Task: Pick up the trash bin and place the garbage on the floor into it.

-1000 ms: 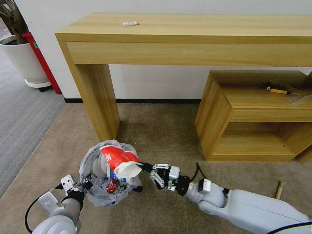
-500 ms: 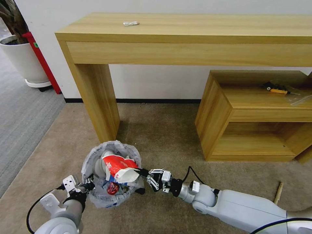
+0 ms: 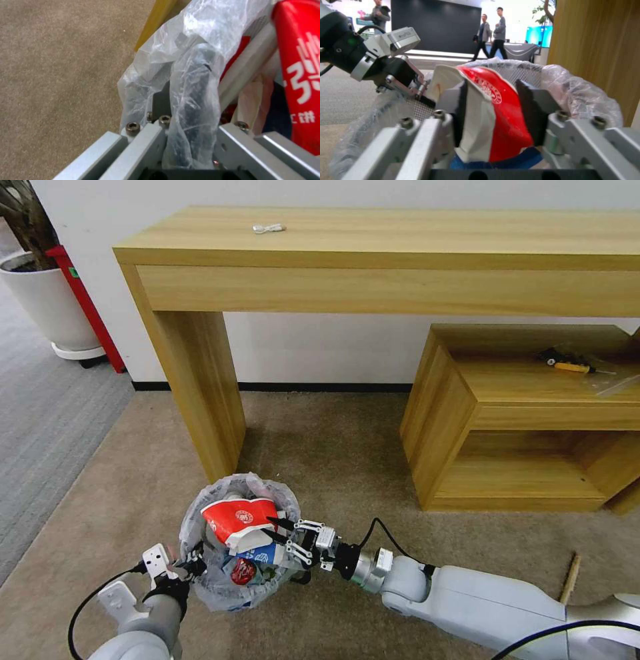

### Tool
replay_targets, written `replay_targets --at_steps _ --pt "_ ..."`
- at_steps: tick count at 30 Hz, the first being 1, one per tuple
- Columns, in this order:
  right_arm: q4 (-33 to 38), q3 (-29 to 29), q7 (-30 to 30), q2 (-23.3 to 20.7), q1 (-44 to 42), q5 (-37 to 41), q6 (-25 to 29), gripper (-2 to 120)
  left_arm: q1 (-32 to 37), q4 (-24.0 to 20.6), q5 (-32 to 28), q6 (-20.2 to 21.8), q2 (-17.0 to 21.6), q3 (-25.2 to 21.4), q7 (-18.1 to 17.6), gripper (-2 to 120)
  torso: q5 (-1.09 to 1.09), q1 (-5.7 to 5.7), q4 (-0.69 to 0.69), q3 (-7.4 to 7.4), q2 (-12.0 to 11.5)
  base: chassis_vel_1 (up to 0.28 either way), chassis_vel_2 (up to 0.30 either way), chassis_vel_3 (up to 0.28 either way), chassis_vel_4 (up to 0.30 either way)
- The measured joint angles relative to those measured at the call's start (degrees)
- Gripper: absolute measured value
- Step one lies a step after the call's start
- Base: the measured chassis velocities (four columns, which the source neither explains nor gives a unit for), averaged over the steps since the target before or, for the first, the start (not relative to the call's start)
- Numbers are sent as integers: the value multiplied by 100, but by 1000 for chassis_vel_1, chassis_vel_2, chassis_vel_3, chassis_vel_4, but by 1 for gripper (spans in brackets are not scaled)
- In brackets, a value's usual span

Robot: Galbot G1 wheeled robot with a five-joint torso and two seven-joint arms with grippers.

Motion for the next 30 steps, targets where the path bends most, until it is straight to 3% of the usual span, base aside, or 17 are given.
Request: replay_targets --at_steps 2,7,9,14,26,30 --pt "101 89 -13 -47 -62 -12 -6 54 -32 95 -7 -1 -1 0 0 0 0 0 -1 0 0 0 0 0 0" --pt "200 191 -14 -81 -112 -14 -12 67 -68 222 11 -8 -9 8 0 0 0 0 0 0 0 0 0 0 0" --pt "288 304 -4 -111 -145 -5 -30 80 -106 311 20 -12 -19 23 0 0 0 0 0 0 0 0 0 0 0" --pt "412 439 9 -144 -190 18 -47 97 -146 366 21 -15 0 10 -1 0 0 0 0 0 0 0 0 0 0" --pt "592 1095 529 -200 -373 3 -314 100 -142 423 30 -26 11 -23 -2 0 0 0 0 0 0 0 0 0 0" --pt "619 1617 796 -269 -563 -2 -430 100 -158 446 30 -35 12 -32 -2 0 1 0 0 0 0 0 0 0 0"
